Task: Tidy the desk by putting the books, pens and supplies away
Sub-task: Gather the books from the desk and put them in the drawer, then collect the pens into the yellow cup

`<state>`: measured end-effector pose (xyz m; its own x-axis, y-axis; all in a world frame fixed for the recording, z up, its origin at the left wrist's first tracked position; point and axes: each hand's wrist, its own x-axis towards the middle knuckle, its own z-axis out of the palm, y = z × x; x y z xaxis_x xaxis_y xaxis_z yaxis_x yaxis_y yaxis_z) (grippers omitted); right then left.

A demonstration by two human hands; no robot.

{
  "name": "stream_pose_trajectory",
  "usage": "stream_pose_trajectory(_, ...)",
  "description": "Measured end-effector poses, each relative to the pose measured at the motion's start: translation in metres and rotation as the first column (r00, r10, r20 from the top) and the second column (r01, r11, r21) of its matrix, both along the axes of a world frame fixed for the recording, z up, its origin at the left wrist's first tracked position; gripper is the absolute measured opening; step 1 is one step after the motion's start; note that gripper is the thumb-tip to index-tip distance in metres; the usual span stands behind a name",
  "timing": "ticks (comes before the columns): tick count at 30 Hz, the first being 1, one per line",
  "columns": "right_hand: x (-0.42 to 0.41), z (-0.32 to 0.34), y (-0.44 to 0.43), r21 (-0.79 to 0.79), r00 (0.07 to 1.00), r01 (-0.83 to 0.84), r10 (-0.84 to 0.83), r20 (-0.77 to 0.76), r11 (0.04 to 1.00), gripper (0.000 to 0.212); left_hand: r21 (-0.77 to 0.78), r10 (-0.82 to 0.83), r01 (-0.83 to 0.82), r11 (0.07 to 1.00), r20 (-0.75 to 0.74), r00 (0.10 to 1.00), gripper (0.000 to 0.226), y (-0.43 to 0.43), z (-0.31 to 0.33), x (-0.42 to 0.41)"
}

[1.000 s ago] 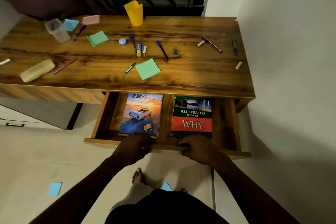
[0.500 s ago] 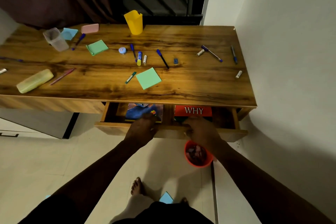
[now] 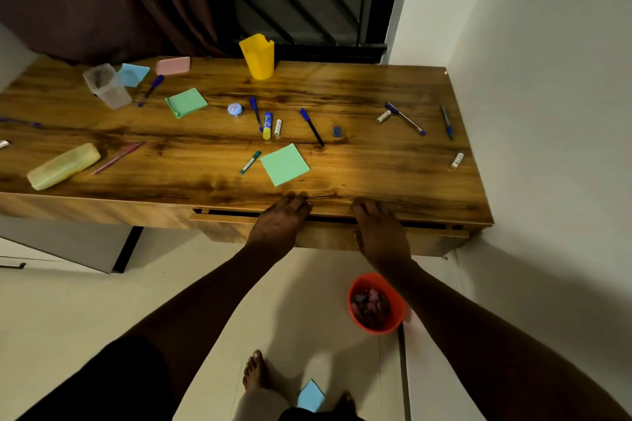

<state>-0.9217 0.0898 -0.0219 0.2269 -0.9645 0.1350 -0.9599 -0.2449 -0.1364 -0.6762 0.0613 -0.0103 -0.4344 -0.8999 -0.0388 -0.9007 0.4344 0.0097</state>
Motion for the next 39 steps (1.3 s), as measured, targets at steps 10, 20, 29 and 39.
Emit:
stream_pose_trajectory(10, 0.021, -0.007, -0.01, -0.111, 0.995, 0.082, -0.089, -0.054, 0.99, 0.045, -0.038, -0.044, 0.044, 0.998, 0.015, 0.999, 0.062, -0.012, 0.003, -0.002)
stream_pose_trajectory(20, 0.036, -0.003, -0.018, -0.043, 0.98, 0.14, -0.144, -0.137, 0.989, 0.038, -0.039, -0.063, 0.06, 0.997, -0.092, 0.994, 0.065, -0.015, -0.001, 0.005)
stream_pose_trajectory(29, 0.118, 0.038, -0.042, 0.292, 0.835, 0.305, -0.402, 0.375, 0.906, 0.044, -0.043, 0.011, -0.052, 0.998, -0.647, 0.762, 0.031, -0.021, 0.006, 0.065)
stream_pose_trajectory(39, 0.219, 0.07, -0.086, 0.371, 0.478, 0.316, -0.484, 0.733, 0.873, 0.027, 0.121, 0.241, -0.24, 0.963, -0.783, 0.574, 0.024, -0.076, 0.06, 0.155)
